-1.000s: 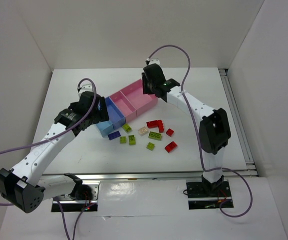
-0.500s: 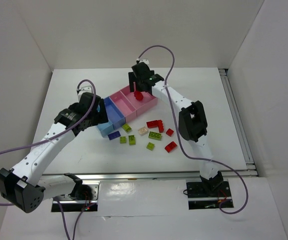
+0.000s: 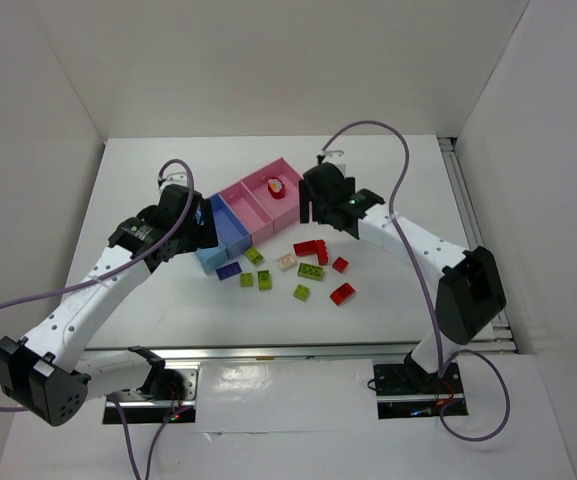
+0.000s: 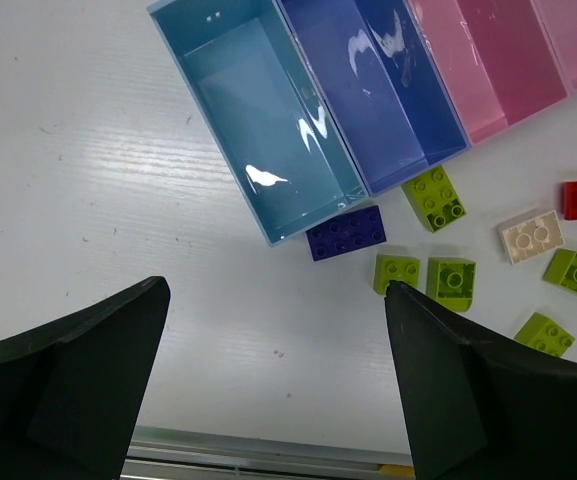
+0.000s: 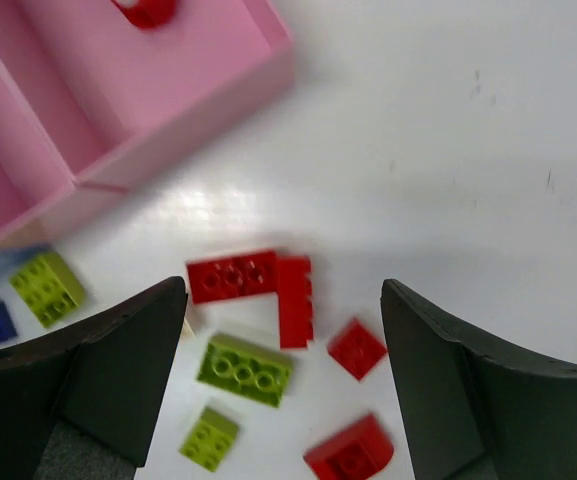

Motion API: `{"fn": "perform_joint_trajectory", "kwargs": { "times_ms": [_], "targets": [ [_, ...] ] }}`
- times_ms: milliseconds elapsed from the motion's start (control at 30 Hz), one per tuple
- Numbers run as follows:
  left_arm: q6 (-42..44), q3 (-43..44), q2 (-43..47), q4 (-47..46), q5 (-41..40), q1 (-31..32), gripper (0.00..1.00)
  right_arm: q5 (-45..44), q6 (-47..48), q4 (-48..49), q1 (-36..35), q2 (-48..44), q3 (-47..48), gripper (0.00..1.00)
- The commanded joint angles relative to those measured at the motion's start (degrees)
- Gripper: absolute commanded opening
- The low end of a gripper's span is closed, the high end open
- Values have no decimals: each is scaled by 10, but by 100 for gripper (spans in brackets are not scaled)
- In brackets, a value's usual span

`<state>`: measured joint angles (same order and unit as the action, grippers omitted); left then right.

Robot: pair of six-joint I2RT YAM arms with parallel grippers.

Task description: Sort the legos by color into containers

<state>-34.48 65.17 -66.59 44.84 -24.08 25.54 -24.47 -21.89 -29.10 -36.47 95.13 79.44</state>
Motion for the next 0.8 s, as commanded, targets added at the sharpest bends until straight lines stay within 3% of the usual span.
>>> {"fn": "perform_joint_trajectory", "kwargs": {
  "times_ms": [0, 233, 467, 567, 667, 767],
  "targets": [
    [19, 13, 4, -16, 7, -2, 100, 19, -39, 1, -1, -23, -91, 85],
    [19, 13, -1, -16, 12, -2, 100, 69, -8, 26, -1, -22, -173, 86],
    [19, 13, 9, -16, 29, -2, 100, 62, 29, 59, -1, 33, -160, 82],
    [13, 8, 9, -16, 39, -2, 100, 57, 29, 73, -1, 51, -160, 69],
    [13, 0, 15, -16, 39, -2, 100, 50, 24, 88, -1, 58, -160, 61],
    [13, 0, 9, -16, 39, -2, 100, 50, 24, 113, -1, 58, -165, 61]
  ]
}}
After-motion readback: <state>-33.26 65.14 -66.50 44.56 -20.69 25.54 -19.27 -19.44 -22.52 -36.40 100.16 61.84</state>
